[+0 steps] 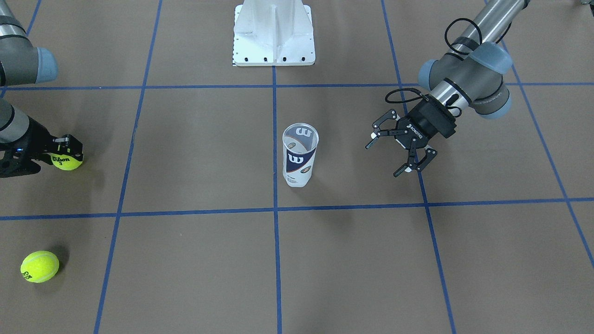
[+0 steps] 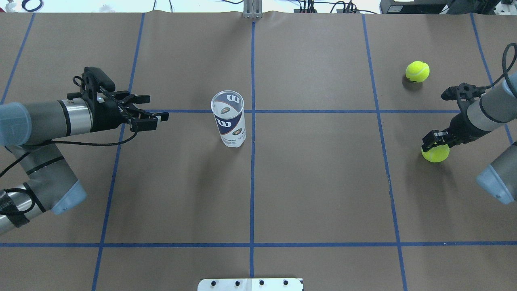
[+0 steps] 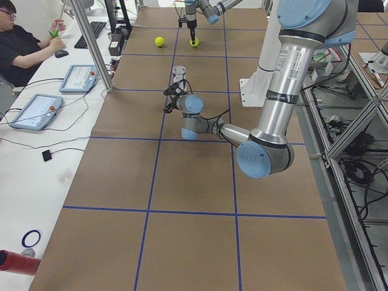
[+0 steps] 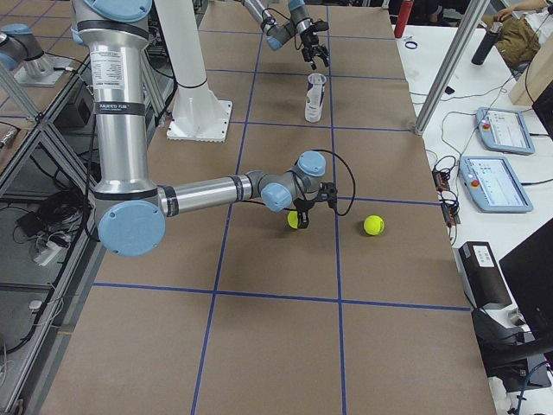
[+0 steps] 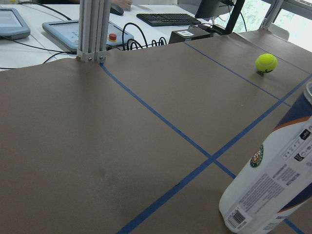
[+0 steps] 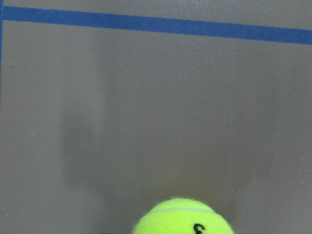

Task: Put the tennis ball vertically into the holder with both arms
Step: 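Lift the ball with the right gripper while the left gripper grasps the can's side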

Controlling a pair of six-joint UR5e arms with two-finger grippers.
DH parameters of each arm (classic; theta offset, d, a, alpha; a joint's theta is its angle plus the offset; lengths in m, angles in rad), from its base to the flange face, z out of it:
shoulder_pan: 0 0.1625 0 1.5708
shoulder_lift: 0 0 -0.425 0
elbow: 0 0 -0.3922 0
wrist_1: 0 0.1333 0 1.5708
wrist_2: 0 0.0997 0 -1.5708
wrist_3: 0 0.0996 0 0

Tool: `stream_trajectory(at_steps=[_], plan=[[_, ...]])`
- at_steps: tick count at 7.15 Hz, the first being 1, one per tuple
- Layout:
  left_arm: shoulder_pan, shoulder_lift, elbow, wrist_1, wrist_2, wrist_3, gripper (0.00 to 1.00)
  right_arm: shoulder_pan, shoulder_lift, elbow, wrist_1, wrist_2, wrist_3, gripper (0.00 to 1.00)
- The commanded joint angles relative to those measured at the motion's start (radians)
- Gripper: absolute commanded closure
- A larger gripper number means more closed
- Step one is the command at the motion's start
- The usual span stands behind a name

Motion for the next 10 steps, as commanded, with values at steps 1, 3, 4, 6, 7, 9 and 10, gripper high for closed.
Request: stream_trajectory(at_steps=[1, 3, 4, 6, 7, 9, 10], plan=[[0.002, -0.028, 0.029, 0.001, 0.000, 0.000, 0.01, 0.065, 0.034, 0.066, -0.011, 0.051, 0.005, 1.00], [0.008, -0.076, 0.069, -0.006, 0.003, -0.003, 0.01, 0.146, 0.117, 0.066, -0.011, 0.143, 0.012, 1.00], [0.049, -0.078, 0.067, -0.019, 0.041, -0.002, 0.02, 0.159, 0.158, 0.066, -0.020, 0.163, 0.014, 1.00], [0.208, -0.064, 0.077, -0.122, 0.237, 0.079, 0.03, 0.190, 0.278, 0.098, -0.195, 0.209, 0.014, 1.00], [0.250, -0.067, 0.084, -0.124, 0.297, 0.136, 0.03, 0.190, 0.328, 0.127, -0.290, 0.210, 0.014, 1.00], [0.328, -0.079, 0.092, -0.124, 0.394, 0.193, 0.03, 0.187, 0.399, 0.149, -0.350, 0.211, 0.088, 1.00], [0.334, -0.097, 0.095, -0.122, 0.397, 0.201, 0.03, 0.179, 0.422, 0.153, -0.348, 0.211, 0.142, 1.00]])
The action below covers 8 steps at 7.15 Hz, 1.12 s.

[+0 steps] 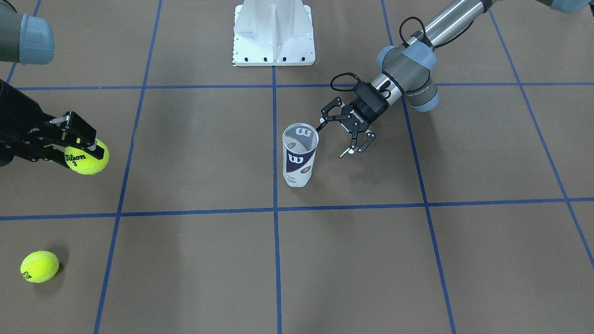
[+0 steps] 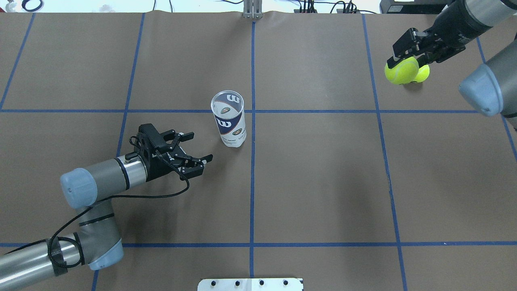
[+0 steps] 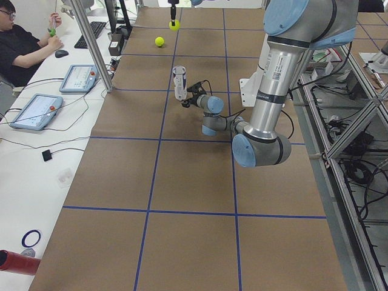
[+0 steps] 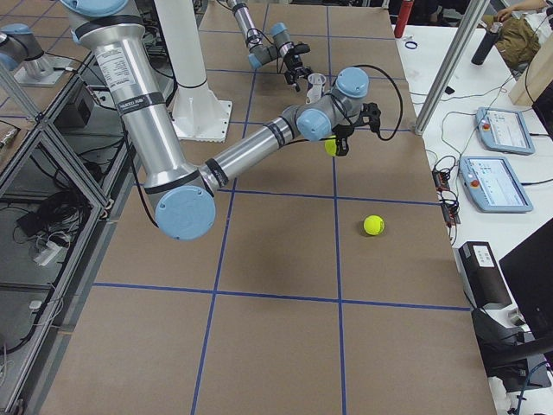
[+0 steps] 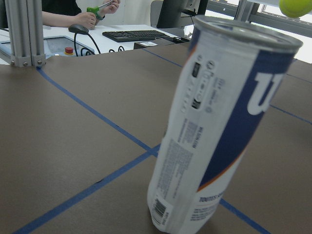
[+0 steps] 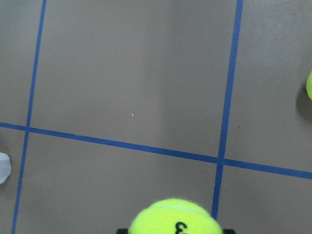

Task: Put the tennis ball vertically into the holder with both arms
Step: 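Lift the ball with the right gripper while the left gripper grasps the can's side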

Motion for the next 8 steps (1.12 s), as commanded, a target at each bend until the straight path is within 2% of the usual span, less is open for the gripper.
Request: stream_trajectory(at_steps=[1, 3, 8], plan=[[0.022, -0.057, 0.034, 0.002, 0.024, 0.025, 0.02, -0.011, 0.047, 0.011, -0.013, 0.001, 0.071, 1.00], [0.022, -0.126, 0.094, 0.004, 0.025, 0.025, 0.01, -0.034, 0.067, 0.020, -0.012, -0.004, 0.129, 1.00], [-0.007, -0.128, 0.099, 0.010, 0.042, 0.027, 0.01, -0.045, 0.079, 0.025, -0.012, -0.009, 0.130, 1.00]])
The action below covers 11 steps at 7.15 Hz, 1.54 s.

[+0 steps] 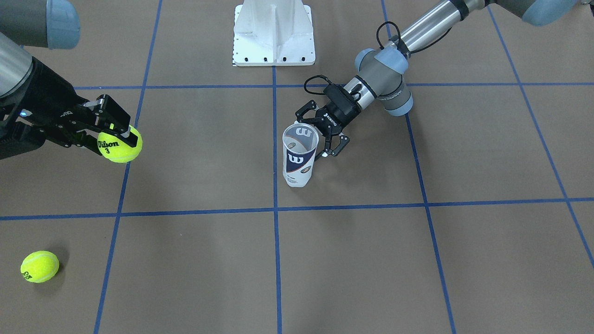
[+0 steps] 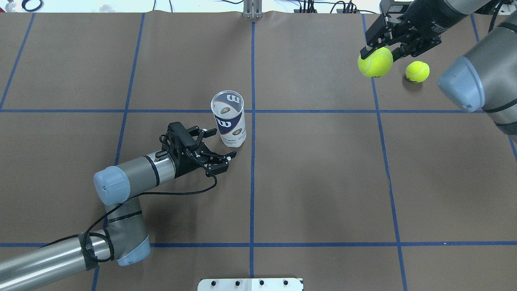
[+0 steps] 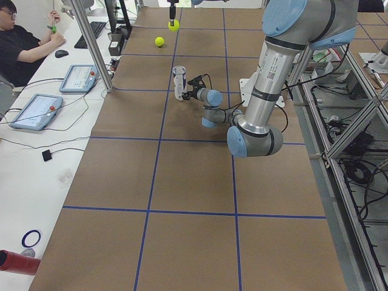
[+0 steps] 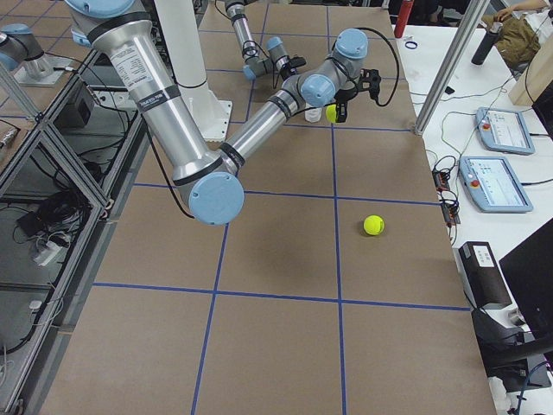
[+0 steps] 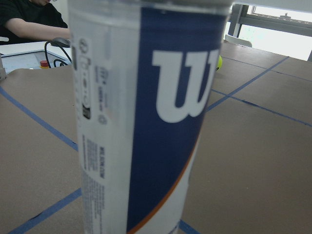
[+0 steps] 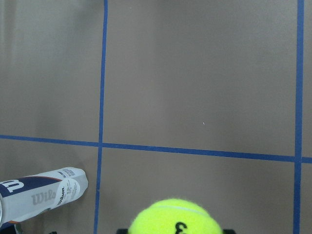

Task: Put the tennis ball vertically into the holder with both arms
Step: 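Lift the ball with the right gripper while the left gripper grasps the can's side, then carry the ball with the right gripper over the can's open top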

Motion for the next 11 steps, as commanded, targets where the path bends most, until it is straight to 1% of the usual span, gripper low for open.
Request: stream_trajectory(at_steps=[1, 3, 5, 6, 8, 11], plan=[[-0.015, -0.003, 0.001, 0.002, 0.016, 0.000, 0.01, -0.005, 0.003, 0.001, 0.000, -0.001, 0.000, 1.00], [-0.014, -0.007, 0.003, 0.003, 0.030, 0.000, 0.01, -0.009, 0.003, 0.002, 0.000, -0.002, 0.000, 1.00], [-0.014, -0.010, 0.007, 0.005, 0.036, 0.000, 0.01, -0.017, 0.003, 0.027, 0.000, 0.002, 0.000, 1.00], [-0.014, -0.027, 0.015, 0.005, 0.036, -0.001, 0.01, -0.018, 0.003, 0.030, 0.000, 0.002, 0.000, 1.00], [-0.014, -0.098, 0.082, 0.005, 0.036, -0.001, 0.01, -0.032, 0.004, 0.030, 0.000, -0.002, 0.000, 1.00], [-0.026, -0.098, 0.085, 0.005, 0.038, 0.000, 0.01, -0.075, 0.062, 0.030, 0.000, -0.019, 0.078, 1.00]])
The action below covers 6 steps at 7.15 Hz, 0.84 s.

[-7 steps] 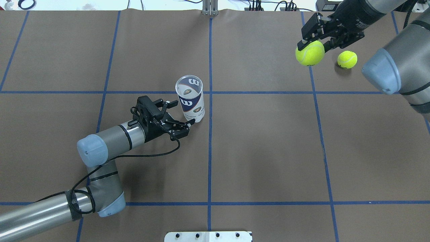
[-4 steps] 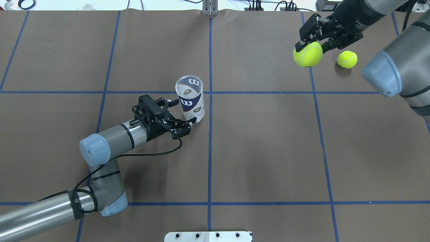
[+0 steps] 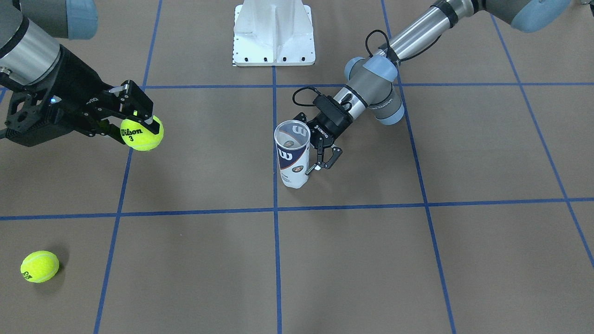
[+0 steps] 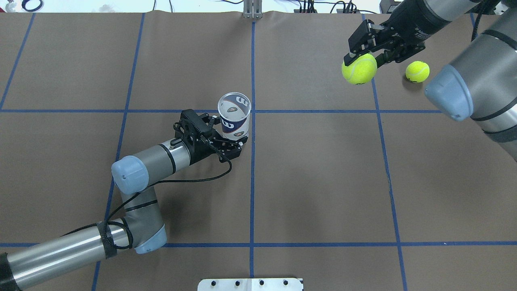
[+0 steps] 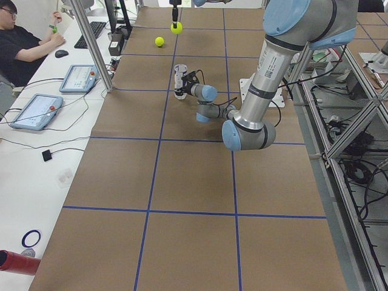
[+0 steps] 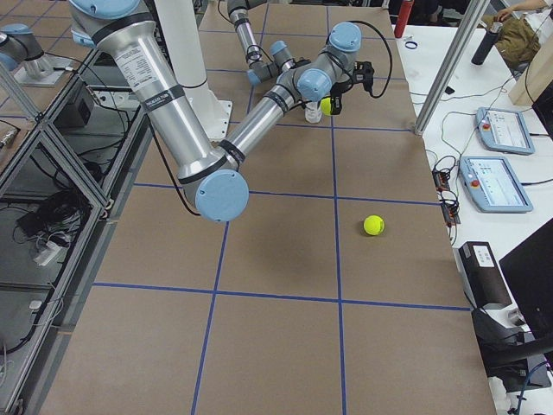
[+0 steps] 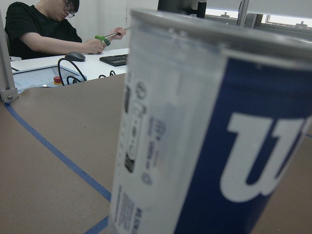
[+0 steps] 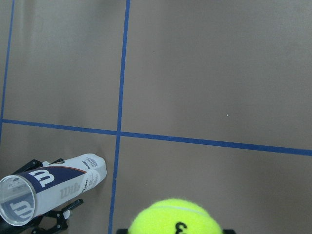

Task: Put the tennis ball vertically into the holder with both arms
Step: 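Carry the ball with the right gripper over the can's open top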

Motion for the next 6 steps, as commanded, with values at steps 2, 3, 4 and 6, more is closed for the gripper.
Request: stream_trajectory(at_steps=[2, 3, 4, 6], plan=[[-0.016, -0.001, 0.009, 0.001, 0.001, 0.001, 0.01, -0.060, 0.070, 0.003, 0.000, -0.040, 0.111, 1.00], [-0.016, -0.001, 0.018, -0.001, 0.007, 0.001, 0.01, -0.072, 0.084, 0.003, 0.000, -0.040, 0.126, 1.00], [-0.015, -0.001, 0.023, -0.001, 0.007, 0.001, 0.01, -0.096, 0.106, 0.001, 0.000, -0.054, 0.151, 1.00], [-0.010, -0.003, 0.028, -0.002, 0.007, -0.001, 0.01, -0.133, 0.149, -0.001, 0.000, -0.083, 0.191, 1.00]])
